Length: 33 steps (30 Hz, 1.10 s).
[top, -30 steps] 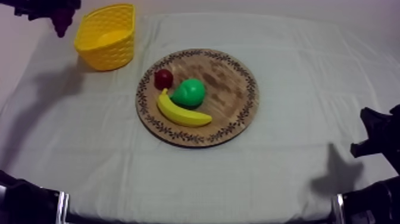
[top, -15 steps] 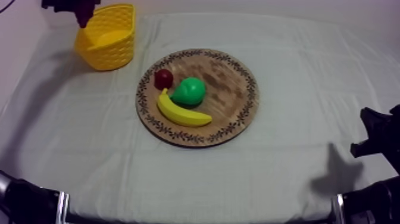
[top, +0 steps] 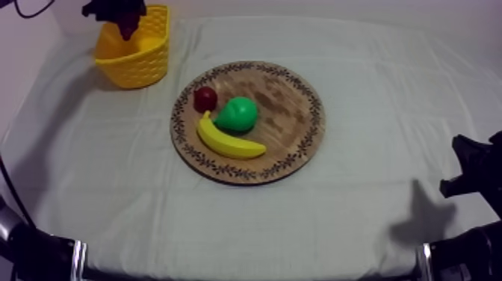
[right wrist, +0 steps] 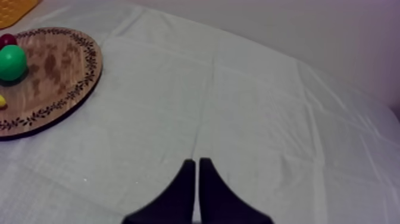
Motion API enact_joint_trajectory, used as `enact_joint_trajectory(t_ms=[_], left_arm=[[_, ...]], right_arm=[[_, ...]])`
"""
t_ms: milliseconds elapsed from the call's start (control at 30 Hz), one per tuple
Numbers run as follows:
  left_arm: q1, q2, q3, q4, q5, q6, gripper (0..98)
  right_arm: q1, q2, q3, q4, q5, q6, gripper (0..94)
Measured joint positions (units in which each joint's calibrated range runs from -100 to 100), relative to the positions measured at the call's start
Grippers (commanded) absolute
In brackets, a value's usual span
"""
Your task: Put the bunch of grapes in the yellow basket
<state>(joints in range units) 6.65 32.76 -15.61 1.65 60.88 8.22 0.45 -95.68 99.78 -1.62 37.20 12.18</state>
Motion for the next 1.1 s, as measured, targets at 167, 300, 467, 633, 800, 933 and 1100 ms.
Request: enact_joint_trajectory(t_ms=[167,300,467,633,800,933,1100], left_arm=[[-0.12,3.85,-2.25,0.14,0.67,0.34,53.7],[-0.45,6.30,-3.08,0.46,0.93,0.34,53.7],[-0.76,7.04,-2.80,0.65,0.80,0.32,54.5],[-0.68,6.48,-1.22,0.74,-0.60,0.44,68.0],[-0.75,4.86,1.59,0.67,-2.69,0.63,79.2],[-0.84,3.18,4.00,0.56,-4.66,0.57,83.0],[-0.93,1.48,6.50,0.51,-6.67,0.33,82.7]], right_arm=[[0.00,0.00,0.00,0.00,0.00,0.00,0.5],[0.00,0.00,0.00,0.00,0.00,0.00,0.5],[0.00,0.00,0.00,0.00,0.00,0.00,0.5],[0.00,0.00,0.00,0.00,0.00,0.00,0.5],[0.00,0.00,0.00,0.00,0.00,0.00,0.5],[0.00,0.00,0.00,0.00,0.00,0.00,0.5],[0.00,0.00,0.00,0.00,0.00,0.00,0.5]])
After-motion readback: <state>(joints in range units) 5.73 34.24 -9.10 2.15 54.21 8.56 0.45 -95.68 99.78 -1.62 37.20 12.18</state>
